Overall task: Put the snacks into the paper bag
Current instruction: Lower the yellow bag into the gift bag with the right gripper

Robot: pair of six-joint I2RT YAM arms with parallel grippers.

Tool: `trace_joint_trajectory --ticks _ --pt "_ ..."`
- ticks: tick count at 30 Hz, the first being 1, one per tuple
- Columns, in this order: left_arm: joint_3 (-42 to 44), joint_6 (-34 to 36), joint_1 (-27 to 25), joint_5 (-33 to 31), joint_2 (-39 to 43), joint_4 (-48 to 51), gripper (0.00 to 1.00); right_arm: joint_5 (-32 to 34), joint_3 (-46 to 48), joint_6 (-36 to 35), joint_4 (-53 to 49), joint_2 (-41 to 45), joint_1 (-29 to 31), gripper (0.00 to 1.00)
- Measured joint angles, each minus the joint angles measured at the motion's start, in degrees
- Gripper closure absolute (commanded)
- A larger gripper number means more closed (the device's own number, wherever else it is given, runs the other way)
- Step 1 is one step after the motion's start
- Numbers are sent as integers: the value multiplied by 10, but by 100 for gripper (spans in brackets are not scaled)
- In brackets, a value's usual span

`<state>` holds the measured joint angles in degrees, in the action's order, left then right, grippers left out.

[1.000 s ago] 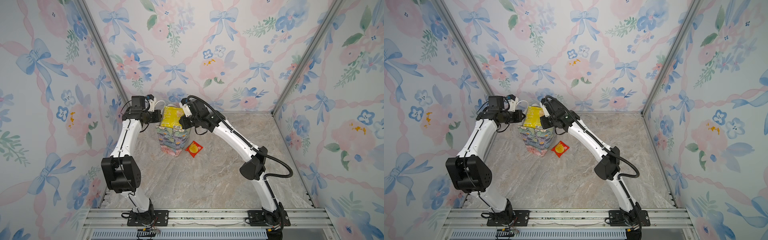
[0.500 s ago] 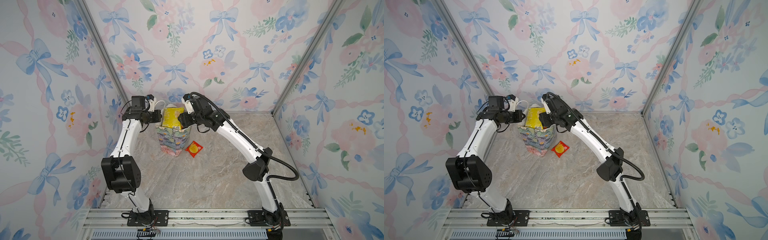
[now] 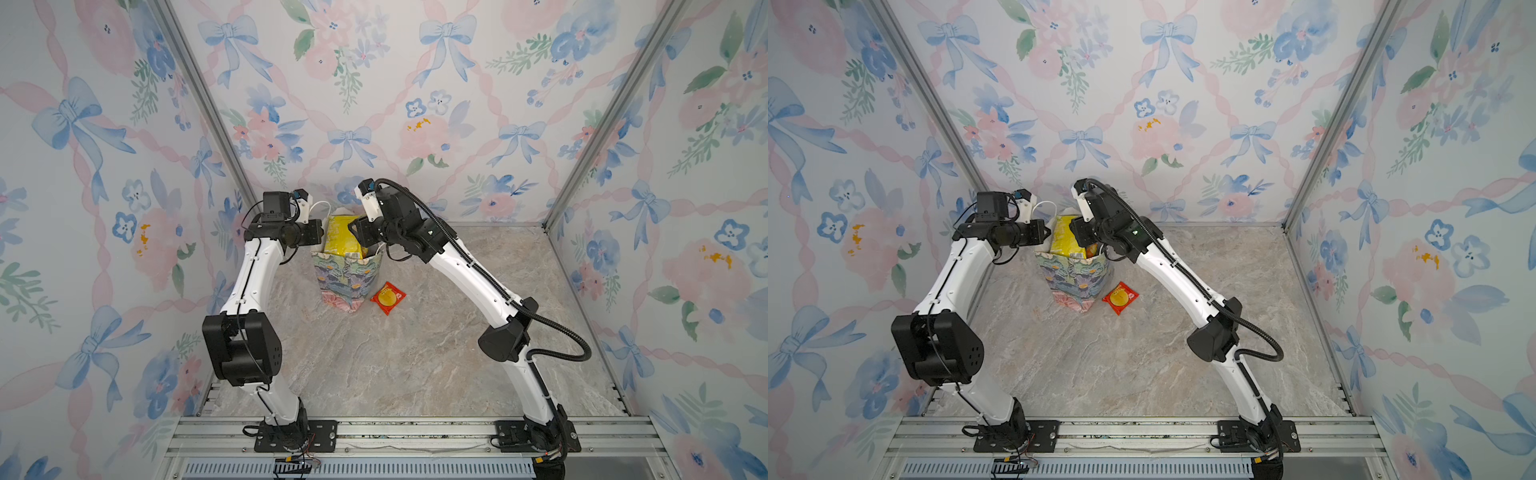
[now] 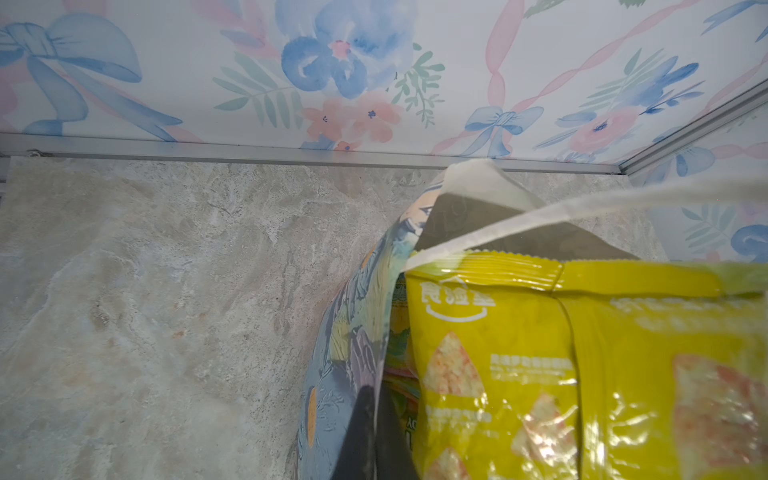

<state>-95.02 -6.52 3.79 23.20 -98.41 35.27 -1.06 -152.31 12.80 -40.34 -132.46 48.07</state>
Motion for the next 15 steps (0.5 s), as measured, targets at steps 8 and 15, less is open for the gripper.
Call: trace_joint_trajectory --ticks 8,15 --pt "0 0 0 0 0 0 100 5 -16 0 20 -60 0 55" --pt "0 0 0 -2 0 0 100 14 -51 10 38 -105 -8 55"
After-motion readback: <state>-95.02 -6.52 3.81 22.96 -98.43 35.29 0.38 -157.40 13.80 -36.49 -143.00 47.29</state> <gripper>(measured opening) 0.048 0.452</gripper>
